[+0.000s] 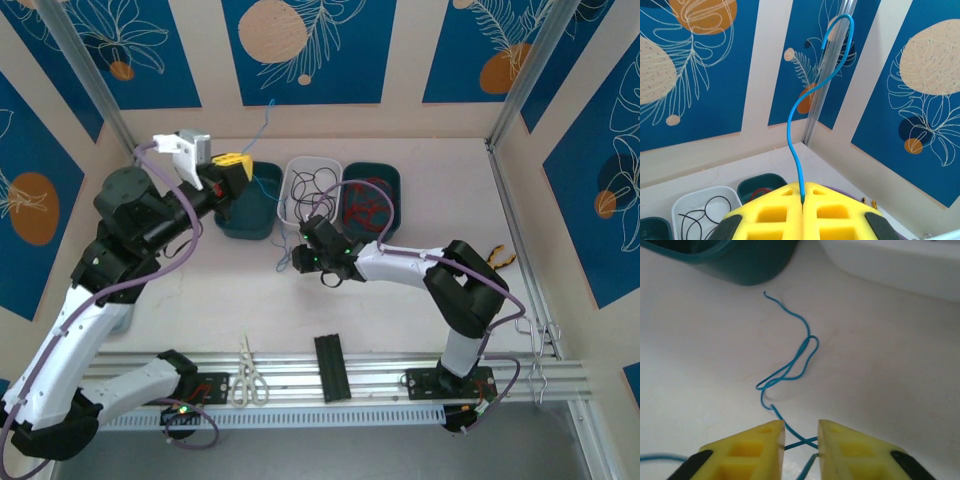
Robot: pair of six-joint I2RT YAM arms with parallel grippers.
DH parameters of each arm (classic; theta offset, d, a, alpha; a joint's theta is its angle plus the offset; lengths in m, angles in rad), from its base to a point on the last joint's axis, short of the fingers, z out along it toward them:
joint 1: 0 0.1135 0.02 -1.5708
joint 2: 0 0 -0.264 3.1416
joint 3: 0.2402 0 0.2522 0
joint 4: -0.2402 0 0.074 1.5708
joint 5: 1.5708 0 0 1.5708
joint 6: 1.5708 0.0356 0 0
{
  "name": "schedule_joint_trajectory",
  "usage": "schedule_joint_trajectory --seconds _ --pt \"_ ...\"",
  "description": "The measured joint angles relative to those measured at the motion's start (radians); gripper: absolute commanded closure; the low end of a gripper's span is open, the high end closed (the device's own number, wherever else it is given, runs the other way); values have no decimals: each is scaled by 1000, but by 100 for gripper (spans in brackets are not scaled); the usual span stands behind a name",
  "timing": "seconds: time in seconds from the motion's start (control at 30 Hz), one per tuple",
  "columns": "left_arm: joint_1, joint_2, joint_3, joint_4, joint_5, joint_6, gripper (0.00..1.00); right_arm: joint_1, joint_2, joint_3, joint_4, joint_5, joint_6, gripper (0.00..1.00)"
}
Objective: Untangle the cables
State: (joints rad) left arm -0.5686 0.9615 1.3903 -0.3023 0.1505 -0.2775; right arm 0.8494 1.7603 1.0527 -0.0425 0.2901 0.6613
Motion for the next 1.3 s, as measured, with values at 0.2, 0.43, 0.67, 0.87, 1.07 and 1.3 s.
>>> schedule_joint_trajectory --seconds 0.2,0.43,0.67,0.87,1.07,1.3 --pt "0 -115 -31 -23 -127 66 100 -35 -6 -31 -41 67 71 92" --pt "0 -203 -40 -90 -296 146 100 -96 -102 -189 -115 105 156 100" --pt "-1 -191 -44 -138 -408 201 100 -148 -232 -259 -211 144 225 100" --pt "-1 -168 -44 -171 -447 233 100 -203 -351 -316 -266 163 241 88" --pt "-1 -168 -45 -123 -476 235 100 -238 -443 -393 -266 143 161 43" --pt "-1 -137 -39 -79 -431 223 100 -156 -524 -397 -254 109 23 34"
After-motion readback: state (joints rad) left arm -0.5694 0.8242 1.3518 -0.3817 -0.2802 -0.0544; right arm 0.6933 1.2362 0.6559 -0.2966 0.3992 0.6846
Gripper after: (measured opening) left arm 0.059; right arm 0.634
